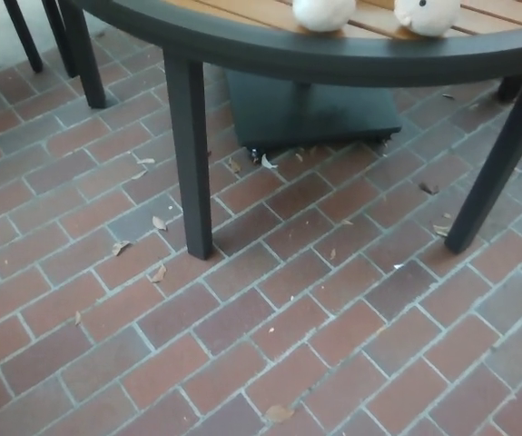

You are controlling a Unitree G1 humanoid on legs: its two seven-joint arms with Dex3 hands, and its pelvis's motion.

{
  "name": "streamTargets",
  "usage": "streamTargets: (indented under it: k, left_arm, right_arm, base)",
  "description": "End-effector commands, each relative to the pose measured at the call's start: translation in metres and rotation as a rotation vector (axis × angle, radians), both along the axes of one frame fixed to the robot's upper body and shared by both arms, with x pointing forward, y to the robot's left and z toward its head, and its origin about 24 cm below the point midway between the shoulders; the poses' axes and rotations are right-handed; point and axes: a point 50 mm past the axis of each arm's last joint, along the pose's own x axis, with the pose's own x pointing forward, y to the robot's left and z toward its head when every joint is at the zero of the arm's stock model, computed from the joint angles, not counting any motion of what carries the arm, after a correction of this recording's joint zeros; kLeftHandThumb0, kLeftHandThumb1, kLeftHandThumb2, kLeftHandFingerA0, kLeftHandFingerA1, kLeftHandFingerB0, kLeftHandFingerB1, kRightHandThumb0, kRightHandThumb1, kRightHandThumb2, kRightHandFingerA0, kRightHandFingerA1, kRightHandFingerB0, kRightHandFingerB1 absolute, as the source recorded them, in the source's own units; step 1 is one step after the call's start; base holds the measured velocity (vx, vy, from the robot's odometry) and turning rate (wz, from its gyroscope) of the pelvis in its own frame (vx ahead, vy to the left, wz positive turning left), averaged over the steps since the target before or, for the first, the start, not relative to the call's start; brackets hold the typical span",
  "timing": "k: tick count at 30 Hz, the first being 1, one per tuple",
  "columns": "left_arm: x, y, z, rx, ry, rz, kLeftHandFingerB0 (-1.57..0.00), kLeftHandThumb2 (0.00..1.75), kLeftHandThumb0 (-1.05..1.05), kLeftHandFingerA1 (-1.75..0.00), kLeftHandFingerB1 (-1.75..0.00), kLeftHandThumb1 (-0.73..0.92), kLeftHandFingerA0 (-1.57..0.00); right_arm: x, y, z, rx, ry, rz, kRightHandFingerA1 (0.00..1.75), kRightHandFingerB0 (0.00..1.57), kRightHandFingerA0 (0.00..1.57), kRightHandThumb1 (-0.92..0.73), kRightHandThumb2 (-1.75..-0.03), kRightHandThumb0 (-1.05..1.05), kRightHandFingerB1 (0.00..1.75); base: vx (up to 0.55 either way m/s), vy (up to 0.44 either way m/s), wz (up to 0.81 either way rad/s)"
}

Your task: The robot walks towards a desk kept outside and uses its right hand to pick up two emotional support dumplings one after the other and puts it in a container kept in front of it on the desk

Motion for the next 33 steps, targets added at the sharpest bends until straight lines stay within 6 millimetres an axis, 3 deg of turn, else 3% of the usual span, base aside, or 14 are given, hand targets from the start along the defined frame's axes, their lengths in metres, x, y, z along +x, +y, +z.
streamTargets:
  k: [1, 2, 4, 12, 13, 26, 27, 30, 33]
  left_arm:
    - [0.0030, -0.0006, 0.0010, 0.020, -0.024, -0.013, -0.86, 0.57, -0.36, -0.69, -0.53, 0.55, -0.86]
    - [0.0027, -0.0007, 0.0010, 0.017, -0.029, -0.009, -0.85, 0.57, -0.35, -0.70, -0.54, 0.55, -0.87]
    - [0.0028, -0.0007, 0.0009, 0.012, -0.031, -0.002, -0.87, 0.57, -0.36, -0.68, -0.53, 0.54, -0.86]
    - [0.0034, -0.0005, 0.0012, 0.014, -0.029, -0.010, -0.88, 0.57, -0.37, -0.69, -0.54, 0.55, -0.87]
    - [0.0031, -0.0008, 0.0009, 0.016, -0.028, -0.007, -0.86, 0.57, -0.35, -0.68, -0.53, 0.55, -0.85]
    - [0.0008, -0.0014, 0.0001, 0.015, -0.026, -0.012, -0.85, 0.56, -0.36, -0.65, -0.53, 0.54, -0.85]
    - [0.0004, -0.0019, 0.0001, 0.014, -0.037, -0.006, -0.91, 0.57, -0.37, -0.67, -0.54, 0.52, -0.85]
    - [0.0001, -0.0021, 0.0002, 0.014, -0.042, -0.004, -0.91, 0.57, -0.37, -0.67, -0.54, 0.52, -0.85]
    - [-0.0006, -0.0017, 0.0004, 0.018, -0.025, -0.028, -0.88, 0.57, -0.38, -0.66, -0.52, 0.54, -0.84]
  right_arm:
    - [0.0018, -0.0054, 0.0078, -0.038, -0.047, 0.017, 1.25, 1.00, 1.16, 0.02, -1.43, -0.83, 1.23]
    - [0.0014, -0.0053, 0.0081, -0.041, -0.049, 0.022, 1.21, 0.97, 1.07, -0.08, -1.31, -0.86, 1.14]
    - [0.0017, -0.0058, 0.0087, -0.038, -0.042, 0.037, 1.21, 0.93, 1.08, -0.10, -1.25, -0.82, 1.15]
    - [0.0043, -0.0056, 0.0085, -0.045, -0.048, 0.018, 1.26, 0.98, 1.09, -0.01, -1.30, -0.87, 1.20]
    - [0.0046, -0.0056, 0.0085, -0.045, -0.048, 0.019, 1.25, 0.93, 1.10, -0.13, -1.26, -0.88, 1.16]
    - [0.0027, -0.0069, 0.0094, -0.033, -0.042, 0.034, 1.20, 0.94, 1.07, -0.05, -1.29, -0.84, 1.13]
    - [0.0031, -0.0068, 0.0069, -0.014, -0.036, -0.007, 1.24, 0.98, 1.10, -0.04, -1.21, -0.92, 1.17]
    - [0.0032, -0.0067, 0.0058, -0.006, -0.034, -0.024, 1.24, 0.98, 1.10, -0.04, -1.21, -0.92, 1.17]
    - [0.0039, -0.0053, 0.0088, -0.030, -0.060, 0.014, 1.25, 0.93, 1.04, -0.04, -1.28, -0.82, 1.17]
  base:
    - [0.29, -0.116, 0.08]
    - [0.27, -0.142, 0.16]
    - [0.31, -0.194, 0.46]
    - [0.28, -0.209, 0.02]
    - [0.24, 0.002, -0.15]
    - [0.27, 0.158, -0.11]
    - [0.20, 0.085, 0.06]
    - [0.16, 0.031, 0.05]
    - [0.17, -0.094, 0.09]
